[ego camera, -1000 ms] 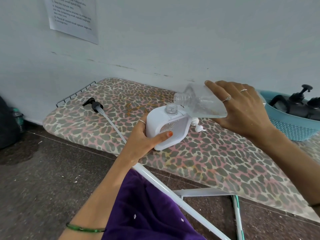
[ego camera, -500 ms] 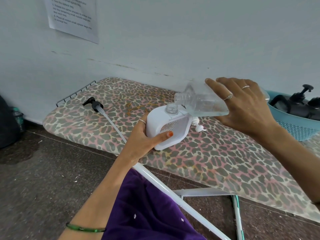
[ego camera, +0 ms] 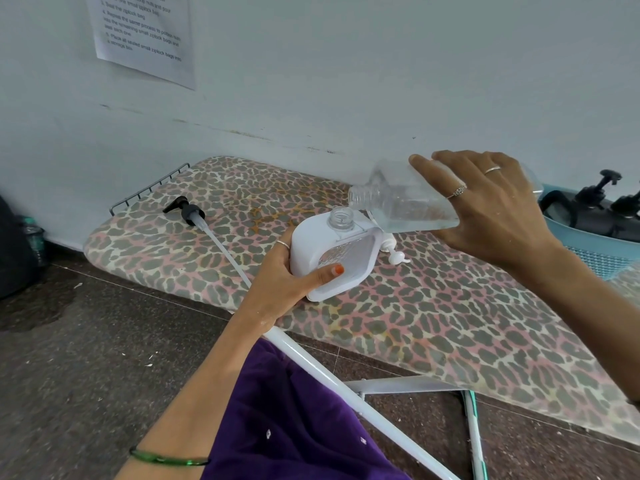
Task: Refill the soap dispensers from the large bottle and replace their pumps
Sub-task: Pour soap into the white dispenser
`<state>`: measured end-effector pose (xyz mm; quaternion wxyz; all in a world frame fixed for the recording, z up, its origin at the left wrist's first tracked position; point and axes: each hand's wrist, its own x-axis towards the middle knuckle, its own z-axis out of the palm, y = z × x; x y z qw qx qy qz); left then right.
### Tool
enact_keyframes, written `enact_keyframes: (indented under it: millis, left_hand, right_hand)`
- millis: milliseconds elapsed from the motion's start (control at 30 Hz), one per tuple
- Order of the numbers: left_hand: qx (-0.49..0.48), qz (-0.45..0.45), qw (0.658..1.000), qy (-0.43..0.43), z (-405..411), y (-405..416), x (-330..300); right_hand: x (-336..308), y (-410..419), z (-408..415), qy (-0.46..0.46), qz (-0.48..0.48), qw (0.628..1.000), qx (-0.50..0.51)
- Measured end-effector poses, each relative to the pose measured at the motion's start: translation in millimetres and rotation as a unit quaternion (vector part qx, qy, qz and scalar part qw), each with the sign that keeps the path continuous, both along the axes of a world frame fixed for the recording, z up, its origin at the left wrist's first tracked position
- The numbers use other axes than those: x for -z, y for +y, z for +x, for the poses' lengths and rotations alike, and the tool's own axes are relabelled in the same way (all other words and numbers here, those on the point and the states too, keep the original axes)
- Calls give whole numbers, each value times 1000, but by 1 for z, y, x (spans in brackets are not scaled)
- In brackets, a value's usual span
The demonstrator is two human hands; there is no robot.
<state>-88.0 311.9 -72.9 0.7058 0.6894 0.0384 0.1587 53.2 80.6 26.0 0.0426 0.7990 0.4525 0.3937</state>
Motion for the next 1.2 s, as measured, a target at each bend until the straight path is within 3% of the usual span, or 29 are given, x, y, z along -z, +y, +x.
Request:
enact_keyframes:
  millis: [1200]
  left_hand:
    - [5, -7, 1000, -6, 2, 0, 2]
  right_hand:
    - [-14, -7, 2, -22, 4, 1000, -13]
